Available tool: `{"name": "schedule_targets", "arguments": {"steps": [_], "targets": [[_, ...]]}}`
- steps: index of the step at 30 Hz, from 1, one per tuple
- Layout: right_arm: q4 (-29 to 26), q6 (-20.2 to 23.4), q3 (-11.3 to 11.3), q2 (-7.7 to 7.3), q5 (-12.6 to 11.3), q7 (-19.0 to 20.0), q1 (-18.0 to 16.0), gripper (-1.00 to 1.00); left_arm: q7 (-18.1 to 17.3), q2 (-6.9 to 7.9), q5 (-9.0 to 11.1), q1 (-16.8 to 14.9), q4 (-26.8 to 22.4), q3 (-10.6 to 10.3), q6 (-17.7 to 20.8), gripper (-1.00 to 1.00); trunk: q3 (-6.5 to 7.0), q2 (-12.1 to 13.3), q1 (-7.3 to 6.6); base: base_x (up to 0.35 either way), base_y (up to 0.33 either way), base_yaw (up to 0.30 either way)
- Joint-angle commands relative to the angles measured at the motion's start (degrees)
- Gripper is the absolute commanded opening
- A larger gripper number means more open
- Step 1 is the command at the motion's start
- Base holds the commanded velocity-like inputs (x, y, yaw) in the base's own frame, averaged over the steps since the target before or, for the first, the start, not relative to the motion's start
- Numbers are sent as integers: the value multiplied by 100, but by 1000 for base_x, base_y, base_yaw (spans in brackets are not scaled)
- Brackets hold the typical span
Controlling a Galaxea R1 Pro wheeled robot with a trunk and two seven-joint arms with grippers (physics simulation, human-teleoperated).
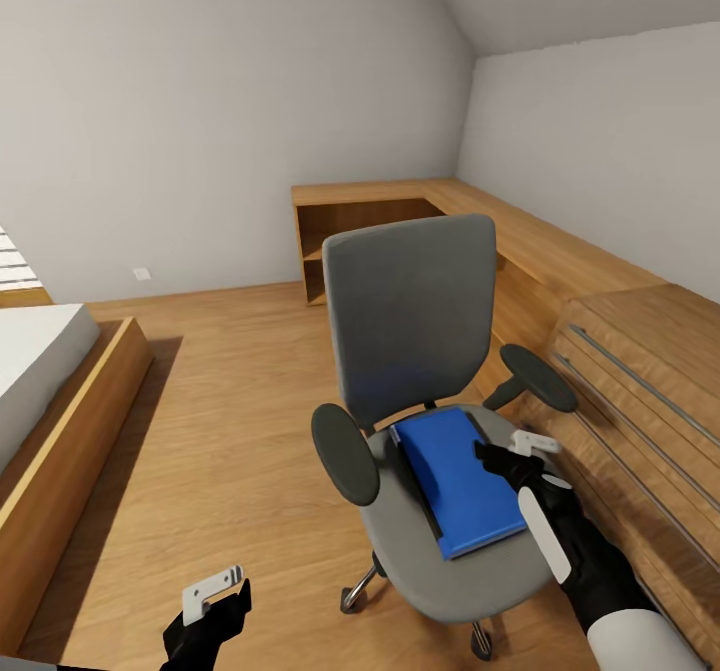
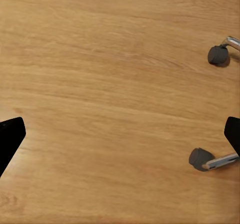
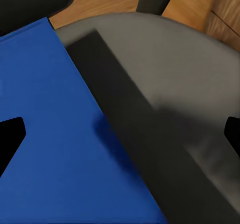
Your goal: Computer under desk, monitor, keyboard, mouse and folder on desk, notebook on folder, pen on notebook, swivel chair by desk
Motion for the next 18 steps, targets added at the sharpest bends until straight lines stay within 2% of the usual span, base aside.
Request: {"name": "schedule_targets", "arguments": {"steps": [1,9,14,18], "targets": [[-8,18,36,-6,-58,-51,-3,100,22,0,-1,-9,-9,-14,-6,100,-5,-3,-1,0,0,0],[-3,18,127,-6,-51,-51,-3,100,15,-2,-8,-9,-8,-14,-5,100,-5,-3,-1,0,0,0],[-2,18,139,-6,-50,-52,-3,100,14,-2,-9,-9,-9,-14,-5,100,-95,-203,109,0,0,0],[-2,17,143,-6,-49,-59,-3,100,12,-2,-8,-9,-9,-14,-5,100,-95,-203,109,0,0,0]]}}
